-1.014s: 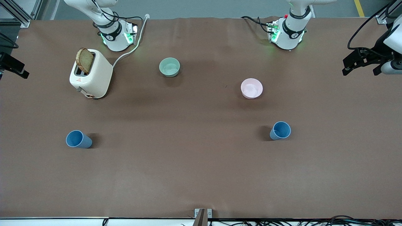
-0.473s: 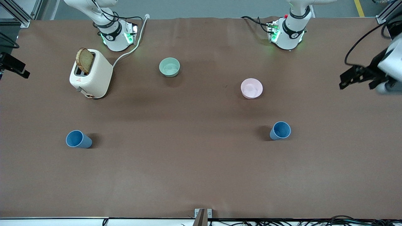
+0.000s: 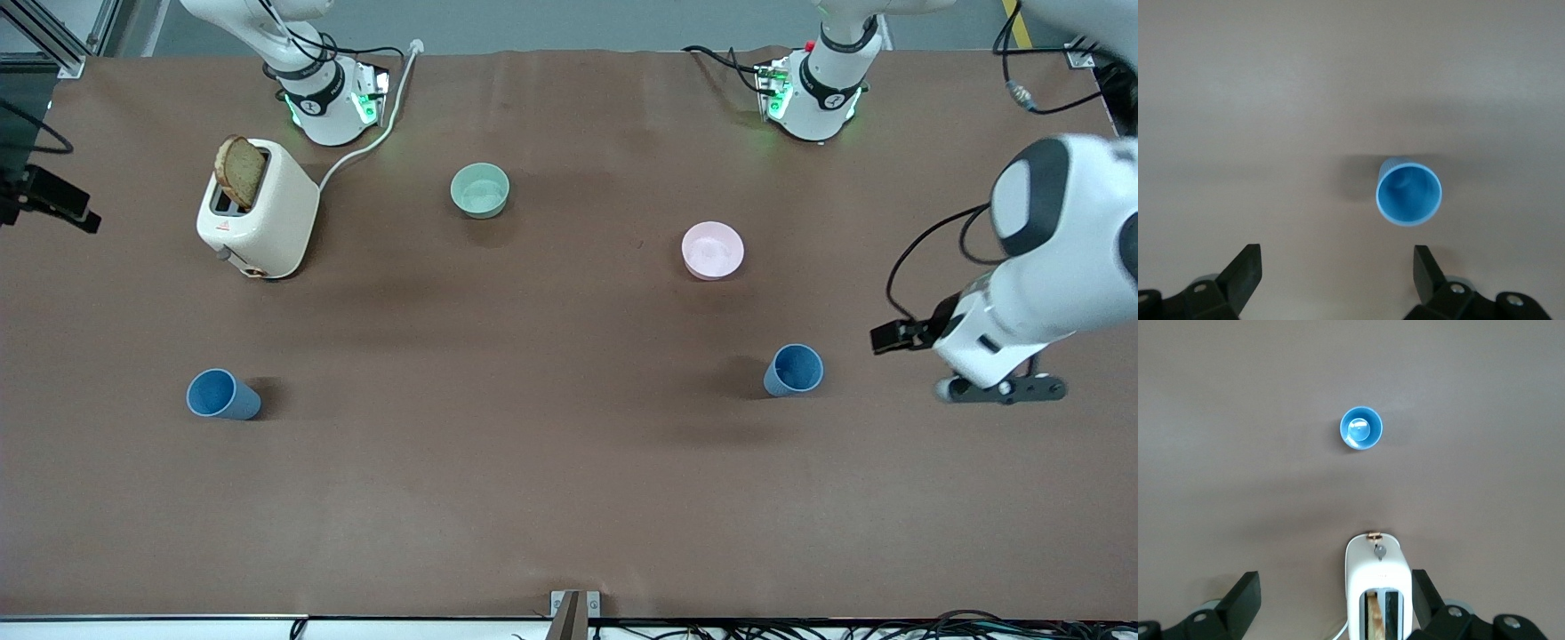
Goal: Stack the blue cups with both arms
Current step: 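Reach both grippers down to the blue cups and grasp them, then carry both blue cups toward the table middle, left gripper setting its down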
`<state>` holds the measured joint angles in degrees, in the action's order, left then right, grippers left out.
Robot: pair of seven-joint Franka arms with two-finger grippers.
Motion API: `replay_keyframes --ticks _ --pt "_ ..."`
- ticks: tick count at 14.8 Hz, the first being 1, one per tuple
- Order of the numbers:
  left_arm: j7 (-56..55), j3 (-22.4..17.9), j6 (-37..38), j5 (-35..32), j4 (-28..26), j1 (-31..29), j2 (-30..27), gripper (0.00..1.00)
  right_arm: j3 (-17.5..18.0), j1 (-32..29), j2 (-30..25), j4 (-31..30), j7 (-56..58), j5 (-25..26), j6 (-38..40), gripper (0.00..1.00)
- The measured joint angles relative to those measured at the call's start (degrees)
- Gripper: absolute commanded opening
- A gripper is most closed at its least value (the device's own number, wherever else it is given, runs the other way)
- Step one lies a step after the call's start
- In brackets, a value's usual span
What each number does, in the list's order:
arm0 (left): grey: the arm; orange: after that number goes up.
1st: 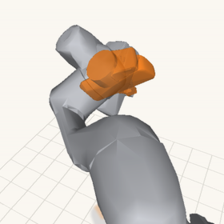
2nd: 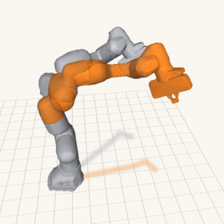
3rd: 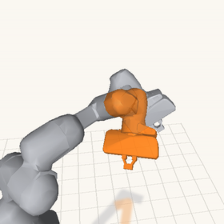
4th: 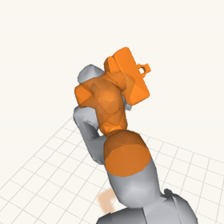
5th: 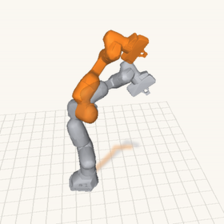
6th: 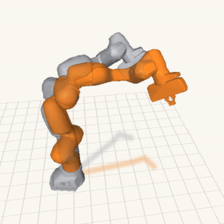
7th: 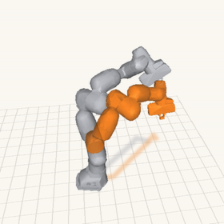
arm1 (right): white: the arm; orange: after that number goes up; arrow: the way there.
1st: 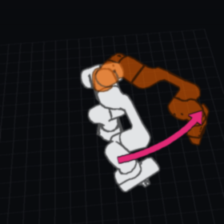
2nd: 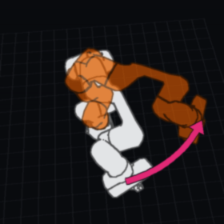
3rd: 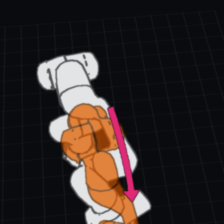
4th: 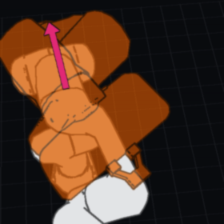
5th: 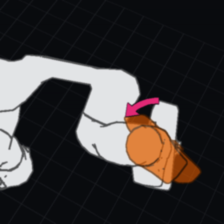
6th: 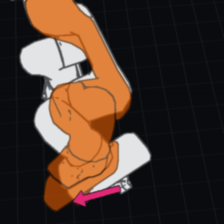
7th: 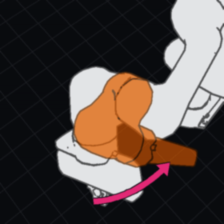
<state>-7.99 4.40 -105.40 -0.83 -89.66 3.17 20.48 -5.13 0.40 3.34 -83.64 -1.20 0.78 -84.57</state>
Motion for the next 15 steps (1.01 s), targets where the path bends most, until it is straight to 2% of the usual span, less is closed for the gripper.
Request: replay_keyframes --ticks 4,7,9,10,12,15 --pt "-0.1 0.1 -6.2 0.0 -4.1 0.5 4.9 1.00 -0.2 -3.6 10.1 -4.0 8.2 0.0 -14.8 1.00" --pt "-2.0 0.2 -7.2 0.0 -4.4 1.5 8.1 0.90 -0.3 -5.2 16.3 -8.7 12.0 0.0 -26.9 1.00" --pt "-3.7 0.2 -8.9 0.0 -5.0 2.6 8.9 0.80 -0.3 -5.5 18.9 -11.5 12.9 0.0 -33.4 1.00" --pt "-4.1 0.2 -11.0 0.0 -5.9 2.9 9.3 0.70 -0.3 -5.6 20.3 -12.4 13.5 0.0 -36.1 1.00" --pt "-4.4 0.2 -15.4 0.0 -8.3 3.0 9.8 0.40 -0.3 -5.7 22.9 -13.8 14.3 0.0 -40.5 1.00" --pt "-4.4 0.3 -17.3 0.0 -10.9 3.5 10.2 0.04 -0.3 -5.7 24.8 -16.3 14.6 0.0 -45.7 1.00"
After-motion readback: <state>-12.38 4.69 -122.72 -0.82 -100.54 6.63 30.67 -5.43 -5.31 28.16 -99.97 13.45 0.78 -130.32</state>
